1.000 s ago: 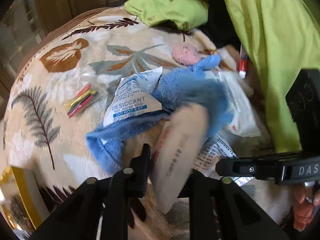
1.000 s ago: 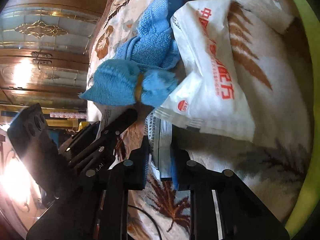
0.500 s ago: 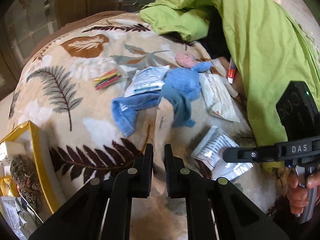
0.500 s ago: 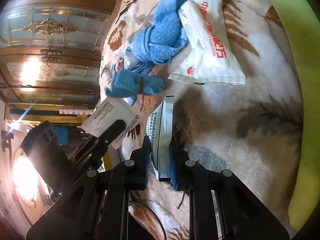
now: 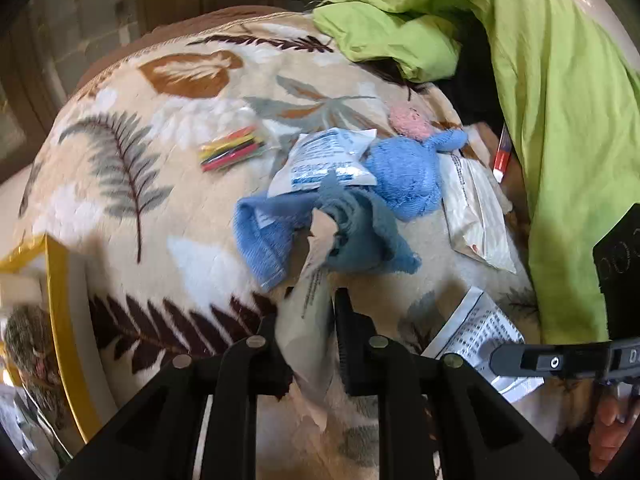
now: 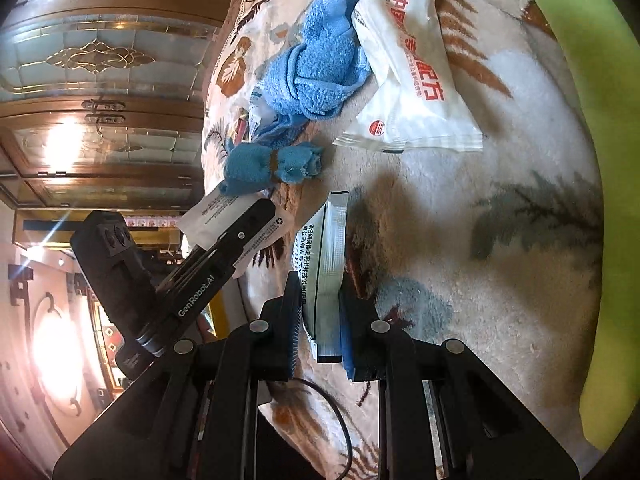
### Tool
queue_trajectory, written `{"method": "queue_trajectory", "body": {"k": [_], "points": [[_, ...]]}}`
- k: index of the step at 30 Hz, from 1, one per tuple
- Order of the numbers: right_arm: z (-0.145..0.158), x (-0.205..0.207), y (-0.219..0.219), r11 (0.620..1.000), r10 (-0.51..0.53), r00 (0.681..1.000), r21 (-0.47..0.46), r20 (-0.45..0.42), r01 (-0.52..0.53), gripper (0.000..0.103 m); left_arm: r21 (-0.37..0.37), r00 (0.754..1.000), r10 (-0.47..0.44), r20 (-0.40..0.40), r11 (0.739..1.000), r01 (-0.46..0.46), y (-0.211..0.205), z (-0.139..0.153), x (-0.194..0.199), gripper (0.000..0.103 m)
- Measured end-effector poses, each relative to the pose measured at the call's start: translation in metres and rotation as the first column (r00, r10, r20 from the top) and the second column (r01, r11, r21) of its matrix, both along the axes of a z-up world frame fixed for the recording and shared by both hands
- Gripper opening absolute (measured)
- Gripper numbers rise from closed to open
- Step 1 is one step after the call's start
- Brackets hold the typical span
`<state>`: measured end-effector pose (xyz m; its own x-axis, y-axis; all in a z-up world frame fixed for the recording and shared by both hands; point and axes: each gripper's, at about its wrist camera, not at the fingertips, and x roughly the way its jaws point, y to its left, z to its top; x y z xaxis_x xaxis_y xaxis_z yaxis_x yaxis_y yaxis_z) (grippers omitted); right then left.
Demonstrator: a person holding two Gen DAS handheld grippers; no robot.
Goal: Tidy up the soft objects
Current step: 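Grasp the beige paper packet with the left tool while the right tool holds the barcode packet, then carry both packets over the tray and open both tools to drop them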
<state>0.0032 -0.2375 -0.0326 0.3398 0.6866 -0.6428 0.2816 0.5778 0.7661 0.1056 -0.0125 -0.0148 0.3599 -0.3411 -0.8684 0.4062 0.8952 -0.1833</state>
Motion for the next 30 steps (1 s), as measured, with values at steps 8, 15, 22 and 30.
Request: {"method": "queue_trajectory", "body": {"k": [8,15,22,30], "points": [[0.008,0.001,0.012,0.999,0.038,0.999,0.031,0.022,-0.039,0.016,-0.045,1.0,0.029,0.012,0.999,-0.028,0.039,0.029,-0.03,0.009],[0.017,0.003,0.044,0.992,0.109,0.993,0.051,0.046,-0.112,0.016,-0.062,0.997,0.062,0.037,0.996,-0.059,0.078,0.051,-0.061,0.009],[0.035,0.009,0.083,0.98,0.188,0.979,0.054,0.082,-0.192,0.016,-0.016,0.988,0.138,0.074,0.99,-0.137,0.122,0.066,-0.084,0.009],[0.051,0.018,0.15,0.945,0.318,0.941,0.048,0.111,-0.325,0.016,0.087,0.953,0.276,0.127,0.954,-0.288,0.188,0.073,-0.107,0.009]]}}
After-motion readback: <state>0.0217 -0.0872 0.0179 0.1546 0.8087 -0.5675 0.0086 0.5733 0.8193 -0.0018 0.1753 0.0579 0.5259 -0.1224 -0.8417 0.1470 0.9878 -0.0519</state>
